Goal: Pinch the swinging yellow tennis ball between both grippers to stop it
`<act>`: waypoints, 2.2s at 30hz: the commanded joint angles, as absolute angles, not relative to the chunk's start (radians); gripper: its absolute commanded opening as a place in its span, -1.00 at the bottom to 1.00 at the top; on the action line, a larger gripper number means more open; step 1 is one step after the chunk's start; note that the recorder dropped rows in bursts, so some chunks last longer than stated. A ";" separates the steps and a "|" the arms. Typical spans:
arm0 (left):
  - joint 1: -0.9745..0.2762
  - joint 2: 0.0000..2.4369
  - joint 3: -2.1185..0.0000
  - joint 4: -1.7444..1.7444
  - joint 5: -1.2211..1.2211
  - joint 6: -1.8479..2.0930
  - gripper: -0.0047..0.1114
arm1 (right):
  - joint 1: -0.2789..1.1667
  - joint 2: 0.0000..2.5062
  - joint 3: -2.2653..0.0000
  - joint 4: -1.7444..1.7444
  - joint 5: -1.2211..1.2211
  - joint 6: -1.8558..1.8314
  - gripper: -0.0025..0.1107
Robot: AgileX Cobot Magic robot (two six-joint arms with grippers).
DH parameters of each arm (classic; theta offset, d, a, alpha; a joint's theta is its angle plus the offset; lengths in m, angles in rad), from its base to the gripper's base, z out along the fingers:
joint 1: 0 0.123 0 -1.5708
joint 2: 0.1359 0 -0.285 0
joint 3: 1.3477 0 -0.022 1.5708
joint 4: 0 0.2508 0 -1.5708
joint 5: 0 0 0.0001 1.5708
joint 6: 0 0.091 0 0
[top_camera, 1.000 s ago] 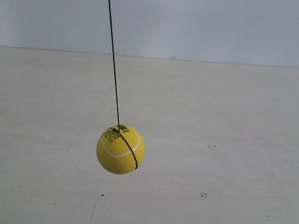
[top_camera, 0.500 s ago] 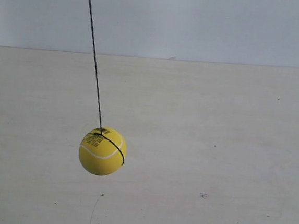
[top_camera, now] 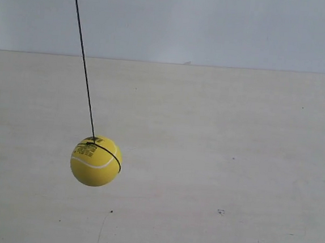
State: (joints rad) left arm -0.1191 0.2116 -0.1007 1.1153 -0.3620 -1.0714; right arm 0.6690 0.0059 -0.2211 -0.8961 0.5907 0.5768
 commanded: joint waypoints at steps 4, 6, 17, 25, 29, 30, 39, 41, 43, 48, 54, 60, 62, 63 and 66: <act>-0.127 0.222 -0.092 1.114 -0.488 -1.013 -0.84 | 0.673 0.000 -0.218 -0.799 0.737 0.559 -0.96; -0.127 0.222 -0.092 1.111 -0.524 -1.013 -0.84 | 0.673 0.000 -0.218 -0.799 0.737 0.559 -0.96; -0.127 0.222 -0.092 1.111 -0.557 -1.013 -0.84 | 0.673 0.000 -0.218 -0.799 0.737 0.559 -0.96; -0.127 0.222 -0.092 1.111 -0.557 -1.013 -0.84 | 0.673 0.000 -0.218 -0.799 0.737 0.559 -0.96; -0.127 0.222 -0.092 1.111 -0.557 -1.013 -0.84 | 0.673 0.000 -0.218 -0.799 0.737 0.559 -0.96; -0.127 0.222 -0.092 1.111 -0.557 -1.013 -0.84 | 0.673 0.000 -0.218 -0.799 0.737 0.559 -0.96; -0.127 0.222 -0.092 1.111 -0.555 -1.013 -0.84 | 0.673 0.000 -0.218 -0.799 0.737 0.559 -0.96; -0.127 0.222 -0.092 1.111 -0.553 -1.013 -0.84 | 0.673 0.000 -0.218 -0.823 0.737 0.559 -0.96; -0.127 0.222 -0.092 1.111 -0.553 -1.013 -0.84 | 0.673 0.000 -0.218 -0.831 0.737 0.561 -0.96; -0.127 0.222 -0.092 1.111 -0.551 -1.013 -0.84 | 0.607 0.000 -0.218 -0.824 0.615 0.602 -0.96; -0.127 0.222 -0.092 1.111 -0.549 -1.013 -0.84 | 0.355 0.000 -0.170 -0.802 0.144 0.635 -0.96; -0.127 0.222 -0.092 1.111 -0.549 -1.013 -0.84 | 0.112 0.000 -0.012 -0.788 -0.056 0.708 -0.96; -0.127 0.222 -0.092 1.111 -0.549 -1.013 -0.84 | 0.097 0.000 0.000 -0.788 -0.080 0.708 -0.96; -0.127 0.222 -0.092 1.111 -0.549 -1.013 -0.84 | 0.097 0.000 0.000 -0.790 -0.072 0.708 -0.96; -0.127 0.222 -0.092 1.111 -0.549 -1.013 -0.84 | 0.101 0.000 0.000 -0.791 -0.025 0.725 -0.96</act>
